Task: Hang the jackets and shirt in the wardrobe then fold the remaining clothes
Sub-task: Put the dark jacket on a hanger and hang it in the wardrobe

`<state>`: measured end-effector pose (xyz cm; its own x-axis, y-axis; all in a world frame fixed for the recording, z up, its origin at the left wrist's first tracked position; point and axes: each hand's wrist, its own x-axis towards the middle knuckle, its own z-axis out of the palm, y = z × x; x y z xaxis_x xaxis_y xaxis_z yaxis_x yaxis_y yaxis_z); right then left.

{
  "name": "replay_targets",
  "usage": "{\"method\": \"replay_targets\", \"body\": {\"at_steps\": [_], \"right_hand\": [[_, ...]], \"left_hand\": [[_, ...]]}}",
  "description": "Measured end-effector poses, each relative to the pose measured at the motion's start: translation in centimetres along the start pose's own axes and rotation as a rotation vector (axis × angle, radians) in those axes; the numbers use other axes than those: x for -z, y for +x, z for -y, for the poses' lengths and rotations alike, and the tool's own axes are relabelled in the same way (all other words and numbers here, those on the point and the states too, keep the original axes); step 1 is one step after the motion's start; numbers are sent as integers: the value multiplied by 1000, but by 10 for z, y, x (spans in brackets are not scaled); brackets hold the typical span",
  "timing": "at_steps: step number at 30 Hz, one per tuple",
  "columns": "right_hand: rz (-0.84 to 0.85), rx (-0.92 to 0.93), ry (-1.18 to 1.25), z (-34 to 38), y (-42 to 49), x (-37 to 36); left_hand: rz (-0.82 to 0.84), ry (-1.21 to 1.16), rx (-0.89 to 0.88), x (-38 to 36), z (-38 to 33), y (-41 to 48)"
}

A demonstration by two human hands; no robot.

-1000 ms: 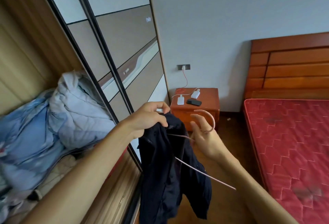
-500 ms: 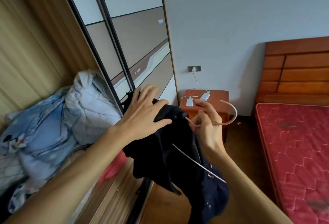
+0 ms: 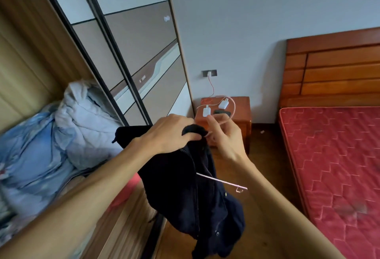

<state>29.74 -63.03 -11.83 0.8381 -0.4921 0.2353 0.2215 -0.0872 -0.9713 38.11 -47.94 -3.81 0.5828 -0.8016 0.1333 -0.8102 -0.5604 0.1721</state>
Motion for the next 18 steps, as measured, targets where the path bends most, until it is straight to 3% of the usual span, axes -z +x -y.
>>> {"method": "replay_targets", "body": {"at_steps": [2,5,10,13,16,18], "right_hand": [[34,72,-134,-18,-3,25],[-188,120,-329,-69,-25,64],[-384,-118,-506,-168,-89,83],[-270,-264,-317,-182,-98,58],[-309,-370,12,-184,-89,41],[-217,-448,0,-197,-86,39]], "left_hand": [[-9,-59,53,0,13,1],[-35,-126,101,4,28,-1],[-46,-121,61,10,28,-4],[-3,-70,-17,7,19,-10],[-51,-87,10,14,26,-17],[-109,-117,42,23,35,-24]]}}
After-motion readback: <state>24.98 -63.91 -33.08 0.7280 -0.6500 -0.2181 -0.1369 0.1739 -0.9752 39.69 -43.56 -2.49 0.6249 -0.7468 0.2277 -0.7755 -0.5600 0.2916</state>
